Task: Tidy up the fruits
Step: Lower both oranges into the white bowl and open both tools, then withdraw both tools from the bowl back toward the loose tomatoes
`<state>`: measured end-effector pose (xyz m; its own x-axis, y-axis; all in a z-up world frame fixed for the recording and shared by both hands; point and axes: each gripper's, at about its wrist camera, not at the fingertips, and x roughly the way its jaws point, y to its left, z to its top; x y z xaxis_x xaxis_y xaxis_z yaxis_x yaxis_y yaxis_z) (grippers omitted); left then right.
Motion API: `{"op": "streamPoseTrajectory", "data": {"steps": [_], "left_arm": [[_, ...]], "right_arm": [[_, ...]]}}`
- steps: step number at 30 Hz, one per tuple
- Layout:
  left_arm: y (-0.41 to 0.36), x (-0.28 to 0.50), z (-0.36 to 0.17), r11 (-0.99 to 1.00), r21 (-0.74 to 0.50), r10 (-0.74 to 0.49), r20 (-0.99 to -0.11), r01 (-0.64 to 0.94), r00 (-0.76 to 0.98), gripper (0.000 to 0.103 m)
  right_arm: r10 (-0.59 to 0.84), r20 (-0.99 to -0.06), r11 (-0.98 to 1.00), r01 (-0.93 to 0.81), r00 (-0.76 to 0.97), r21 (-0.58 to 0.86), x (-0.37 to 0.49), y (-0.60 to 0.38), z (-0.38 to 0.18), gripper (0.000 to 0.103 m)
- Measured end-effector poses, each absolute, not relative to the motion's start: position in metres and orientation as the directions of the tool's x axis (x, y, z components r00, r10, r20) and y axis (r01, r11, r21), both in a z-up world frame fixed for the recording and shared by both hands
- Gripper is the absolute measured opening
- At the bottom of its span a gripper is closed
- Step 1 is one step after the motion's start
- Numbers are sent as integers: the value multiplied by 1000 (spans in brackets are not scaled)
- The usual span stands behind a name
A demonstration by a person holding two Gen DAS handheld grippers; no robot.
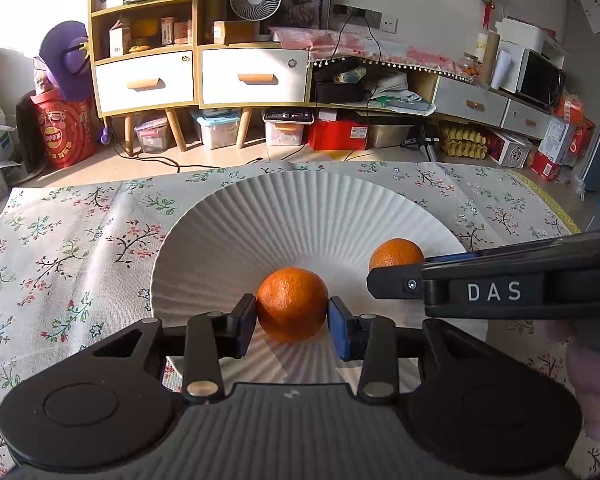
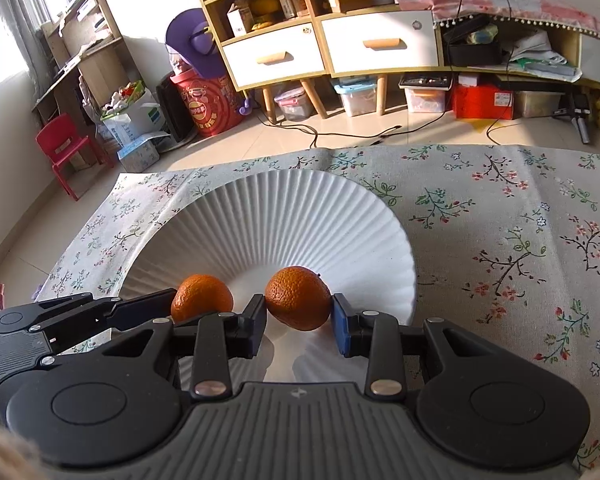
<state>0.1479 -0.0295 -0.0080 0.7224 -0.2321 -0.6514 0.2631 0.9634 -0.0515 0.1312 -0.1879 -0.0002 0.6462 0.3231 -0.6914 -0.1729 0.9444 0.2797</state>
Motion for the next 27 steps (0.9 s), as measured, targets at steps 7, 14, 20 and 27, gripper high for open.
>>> {"op": "streamPoseTrajectory", "data": {"steps": [7,14,20,27], "left_arm": [[-24,147,-5,959,-82,-258,-649,272,716,39],[-21,136,8,958,-61,-252,-644,280,723,60],[-8,122,20,965,-70,-236,-649,252,724,84],[3,99,30,966,-80,-239,-651,247,721,95]], "right_arm": [[314,-691,947,-162,651,278,132,-187,5,35],[316,-669,945,-162,673,284,122,-192,18,58],[301,-664,949,-148,684,278,105,-200,29,70],[291,-668,952,-138,685,274,85,-205,34,82]]}}
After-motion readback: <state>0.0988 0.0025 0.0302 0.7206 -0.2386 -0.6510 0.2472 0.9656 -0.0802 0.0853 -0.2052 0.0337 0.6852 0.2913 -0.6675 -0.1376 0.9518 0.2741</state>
